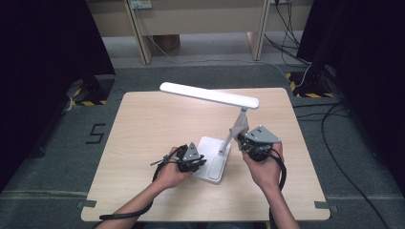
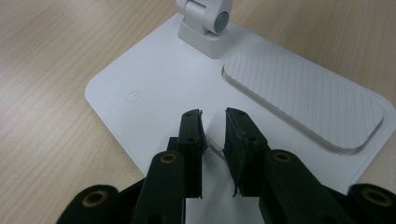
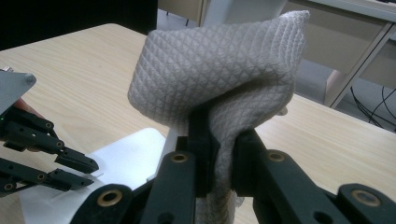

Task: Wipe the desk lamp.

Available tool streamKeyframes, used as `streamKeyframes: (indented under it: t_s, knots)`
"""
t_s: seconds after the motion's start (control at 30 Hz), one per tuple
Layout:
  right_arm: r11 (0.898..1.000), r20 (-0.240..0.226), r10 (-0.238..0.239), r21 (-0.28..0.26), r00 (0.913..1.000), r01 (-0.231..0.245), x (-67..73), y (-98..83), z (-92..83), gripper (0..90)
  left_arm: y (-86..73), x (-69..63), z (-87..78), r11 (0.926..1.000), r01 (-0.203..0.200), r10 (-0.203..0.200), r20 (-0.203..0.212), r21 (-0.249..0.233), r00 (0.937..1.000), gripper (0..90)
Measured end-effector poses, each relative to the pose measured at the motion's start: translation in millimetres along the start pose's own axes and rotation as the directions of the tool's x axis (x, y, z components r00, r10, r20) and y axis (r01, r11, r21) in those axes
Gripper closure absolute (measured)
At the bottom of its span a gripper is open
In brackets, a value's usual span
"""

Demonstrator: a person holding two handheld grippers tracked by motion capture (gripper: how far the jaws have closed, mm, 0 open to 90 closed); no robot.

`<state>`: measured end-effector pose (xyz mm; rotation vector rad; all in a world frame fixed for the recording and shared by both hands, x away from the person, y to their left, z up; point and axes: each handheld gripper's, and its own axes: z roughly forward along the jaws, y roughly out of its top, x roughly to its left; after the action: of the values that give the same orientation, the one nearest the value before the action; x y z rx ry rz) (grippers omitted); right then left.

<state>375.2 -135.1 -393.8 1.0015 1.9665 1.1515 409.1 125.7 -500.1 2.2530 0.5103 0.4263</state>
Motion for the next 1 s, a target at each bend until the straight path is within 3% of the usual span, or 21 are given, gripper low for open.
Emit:
streamKeyframes:
  t_s: [1.0]
  knots:
    - [0.999,-0.028,0.013,0.050,0.9995,-0.012,6.5,-16.7,13.8,81.5,0.0,-0.2,0.8,1.0000,0.005,-0.005,-0.002,-0.006,1.0000,75.9]
